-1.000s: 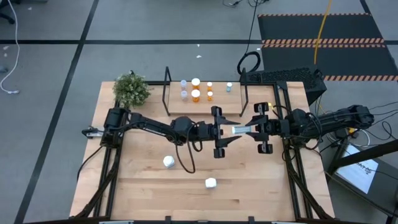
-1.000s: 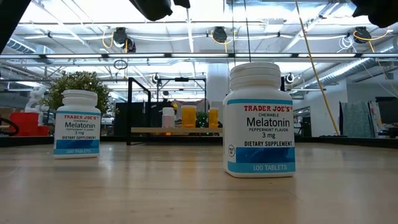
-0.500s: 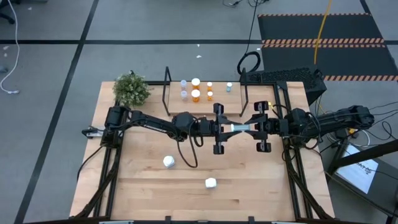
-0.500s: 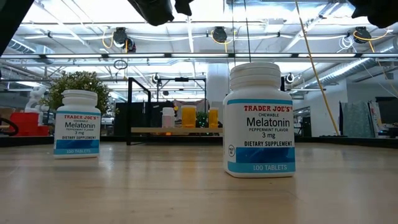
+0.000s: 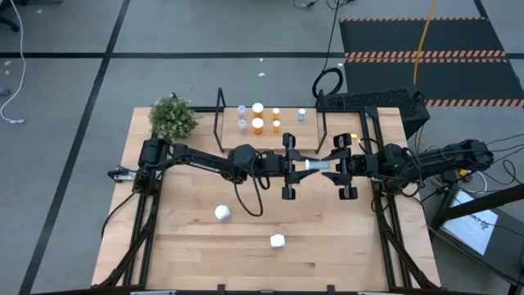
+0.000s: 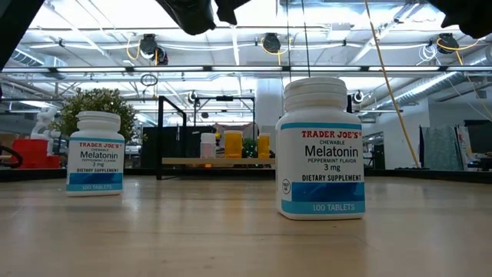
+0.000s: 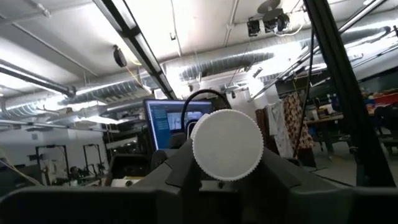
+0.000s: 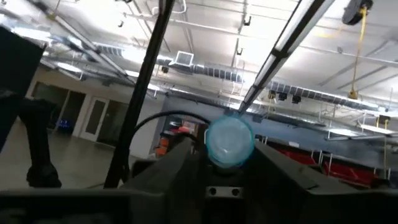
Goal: Pick and place medicine bottles onto shelf by color
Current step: Put the blue pill bottle on the shelf aligned with the other blue pill bottle
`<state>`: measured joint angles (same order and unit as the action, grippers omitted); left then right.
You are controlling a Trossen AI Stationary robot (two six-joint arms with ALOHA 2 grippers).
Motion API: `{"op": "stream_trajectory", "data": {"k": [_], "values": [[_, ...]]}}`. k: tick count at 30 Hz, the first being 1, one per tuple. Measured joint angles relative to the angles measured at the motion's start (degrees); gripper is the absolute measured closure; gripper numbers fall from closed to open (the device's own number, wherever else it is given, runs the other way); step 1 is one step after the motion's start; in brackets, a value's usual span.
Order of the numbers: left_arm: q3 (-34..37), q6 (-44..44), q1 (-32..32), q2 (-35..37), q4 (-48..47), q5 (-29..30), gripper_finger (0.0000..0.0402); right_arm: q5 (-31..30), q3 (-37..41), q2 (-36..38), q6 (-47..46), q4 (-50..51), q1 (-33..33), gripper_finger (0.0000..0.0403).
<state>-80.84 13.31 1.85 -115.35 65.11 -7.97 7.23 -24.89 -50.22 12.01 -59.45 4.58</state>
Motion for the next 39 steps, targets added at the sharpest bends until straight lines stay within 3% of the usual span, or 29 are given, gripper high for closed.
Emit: {"op": "stream_trajectory", "data": {"k": [7,10,16,20,24,28,39], "values": [[0.28,-0.33,-2.0,0.77,-5.35,0.32,0.0289,-5.89,0.53,4.66,-1.9,8.59,0.01,0.0182],[0.82,-0.09,-3.16,3.77,-13.0,0.58,0.0289,-9.04,0.47,7.69,-2.71,15.53,0.02,0.0158],[0.92,1.7,-5.24,12.72,-39.6,2.29,0.0289,-15.92,-2.0,12.92,-9.85,31.12,-0.04,0.0129],[0.92,1.7,-5.78,17.71,-55.89,4.41,0.0289,-16.45,-5.55,12.77,-14.38,43.5,-0.13,0.0127],[0.92,1.11,-5.95,20.74,-68.17,4.53,0.0289,-17.92,-8.55,8.45,-15.86,52.1,-0.3,0.0127],[0.94,-1.05,-5.83,20.79,-75.1,4.59,0.0289,-17.85,-9.98,1.4,-15.47,51.48,-1.35,0.0127],[0.98,-2.3,-3.95,18.29,-79.07,4.76,0.0289,-17.26,-16.28,-16.15,-9.83,50.58,-3.72,0.0127]]}}
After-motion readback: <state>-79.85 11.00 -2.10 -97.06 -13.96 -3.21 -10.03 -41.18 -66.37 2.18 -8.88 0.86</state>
